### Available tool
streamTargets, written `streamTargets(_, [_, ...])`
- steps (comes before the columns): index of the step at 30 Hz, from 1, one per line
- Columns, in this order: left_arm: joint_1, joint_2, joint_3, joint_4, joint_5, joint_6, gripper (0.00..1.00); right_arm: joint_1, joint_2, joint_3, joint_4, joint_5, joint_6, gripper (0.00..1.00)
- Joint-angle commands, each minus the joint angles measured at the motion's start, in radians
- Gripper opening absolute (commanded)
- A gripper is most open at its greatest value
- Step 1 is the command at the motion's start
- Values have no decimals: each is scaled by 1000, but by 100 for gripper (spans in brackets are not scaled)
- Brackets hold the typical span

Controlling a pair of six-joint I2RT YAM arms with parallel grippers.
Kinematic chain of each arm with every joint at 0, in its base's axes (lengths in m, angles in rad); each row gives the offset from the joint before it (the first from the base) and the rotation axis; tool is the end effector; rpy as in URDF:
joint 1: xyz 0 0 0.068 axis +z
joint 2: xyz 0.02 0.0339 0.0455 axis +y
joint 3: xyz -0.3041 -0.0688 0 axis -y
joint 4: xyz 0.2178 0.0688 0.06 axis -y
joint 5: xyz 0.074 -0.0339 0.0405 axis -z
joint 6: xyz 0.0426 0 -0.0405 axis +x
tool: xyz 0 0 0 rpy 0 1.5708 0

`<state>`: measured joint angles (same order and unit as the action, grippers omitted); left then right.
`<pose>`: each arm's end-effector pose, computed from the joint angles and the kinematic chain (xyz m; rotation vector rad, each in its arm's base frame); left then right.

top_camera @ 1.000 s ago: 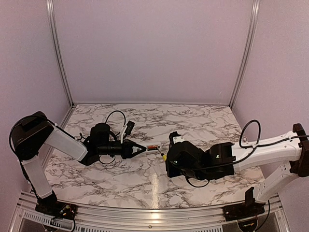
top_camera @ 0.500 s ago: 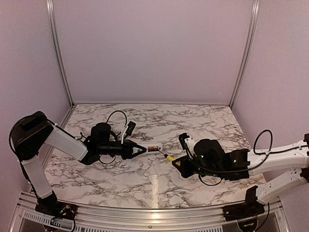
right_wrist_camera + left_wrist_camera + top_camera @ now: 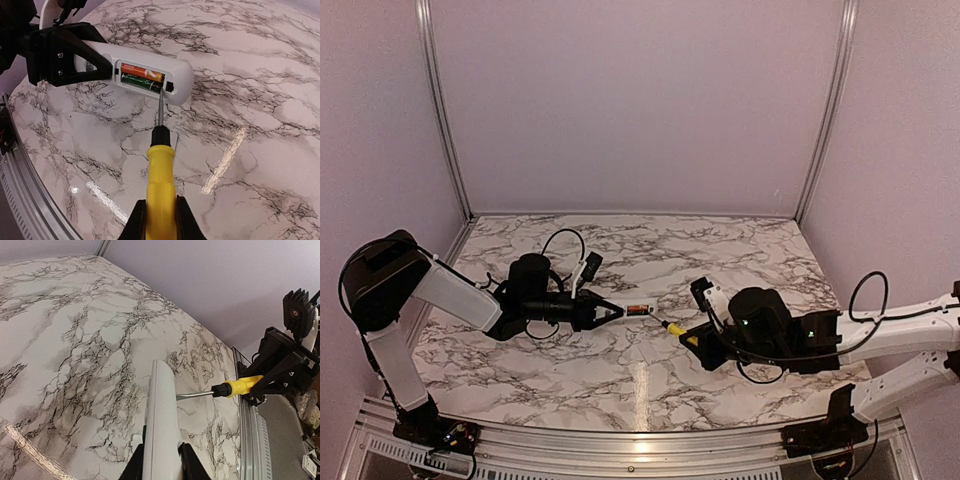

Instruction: Unload the batteries from the remote control

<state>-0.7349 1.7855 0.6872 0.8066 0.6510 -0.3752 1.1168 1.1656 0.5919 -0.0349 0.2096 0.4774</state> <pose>0.2354 -0.2476 0.2130 0.8405 1.8531 -1.3397 0.1003 0.1853 0.2590 -0.5880 2.1680 0.6727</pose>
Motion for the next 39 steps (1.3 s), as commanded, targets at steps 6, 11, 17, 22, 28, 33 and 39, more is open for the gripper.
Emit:
streamTargets(6, [-47,-1,34,-30,99,40,0,-31,126,170,-43,10,162,0])
streamTargets(11, [-60,-10,35,-47,61,47,0,-21,209,228,-46,29,208,0])
streamTargets(17, [-66,-8,43,-73,49,65,0,-20,253,242,16,19,161,0])
streamTargets(22, [-66,-6,47,-86,63,76,0,-49,208,163,173,-155,-5,0])
streamTargets(28, [-69,-5,50,-87,92,85,0,-132,104,46,267,-382,-131,0])
streamTargets(33, [-72,1,55,-83,116,83,0,-149,50,10,300,-481,-192,0])
streamTargets(39, [-73,3,56,-76,125,77,0,-151,35,-4,324,-549,-211,0])
